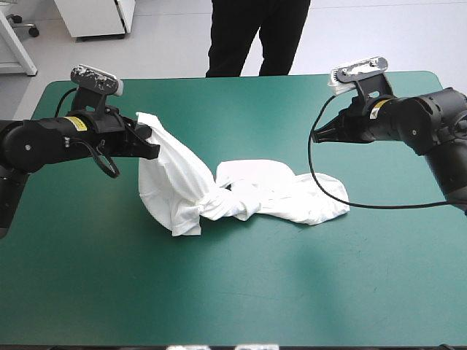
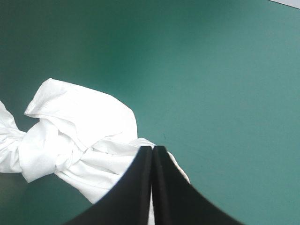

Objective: Fold the cloth

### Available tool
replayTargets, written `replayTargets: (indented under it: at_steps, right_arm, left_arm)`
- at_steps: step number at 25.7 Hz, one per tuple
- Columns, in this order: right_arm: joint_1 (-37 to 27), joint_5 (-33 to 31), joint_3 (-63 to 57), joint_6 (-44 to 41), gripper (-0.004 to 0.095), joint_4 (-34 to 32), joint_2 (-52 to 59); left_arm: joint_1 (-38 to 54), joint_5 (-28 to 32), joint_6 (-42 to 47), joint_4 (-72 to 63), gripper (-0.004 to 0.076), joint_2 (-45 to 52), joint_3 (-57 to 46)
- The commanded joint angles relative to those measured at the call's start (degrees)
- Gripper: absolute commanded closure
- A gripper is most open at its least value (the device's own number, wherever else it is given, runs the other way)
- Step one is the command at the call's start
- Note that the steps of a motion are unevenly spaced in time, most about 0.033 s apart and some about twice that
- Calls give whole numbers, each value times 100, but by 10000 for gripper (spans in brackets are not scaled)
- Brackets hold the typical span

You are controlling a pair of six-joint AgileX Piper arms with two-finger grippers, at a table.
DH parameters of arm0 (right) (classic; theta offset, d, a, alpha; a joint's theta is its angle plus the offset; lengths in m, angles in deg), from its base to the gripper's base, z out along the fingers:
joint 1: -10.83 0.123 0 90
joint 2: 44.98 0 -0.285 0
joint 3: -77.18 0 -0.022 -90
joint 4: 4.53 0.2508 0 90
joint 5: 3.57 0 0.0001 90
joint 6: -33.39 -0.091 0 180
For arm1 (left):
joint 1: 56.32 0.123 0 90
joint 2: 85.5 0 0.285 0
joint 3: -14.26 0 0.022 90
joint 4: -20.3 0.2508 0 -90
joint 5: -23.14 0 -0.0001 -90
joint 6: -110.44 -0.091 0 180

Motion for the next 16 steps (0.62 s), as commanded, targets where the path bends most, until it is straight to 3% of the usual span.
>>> replayTargets:
  at_steps: [1,9,12,16]
  right_arm:
    - [6,316,191,69,908,-13,163]
    - [6,306,191,17,908,-13,163]
    - [6,317,191,-586,901,-195,139]
    - [6,82,181,-1169,764,-902,139]
  left_arm:
    - [-17,396,33,-153,733,140,186]
    - [-17,396,133,-153,733,140,186]
    - [-17,396,133,-153,733,140,186]
    - [-17,361,133,-153,733,140,186]
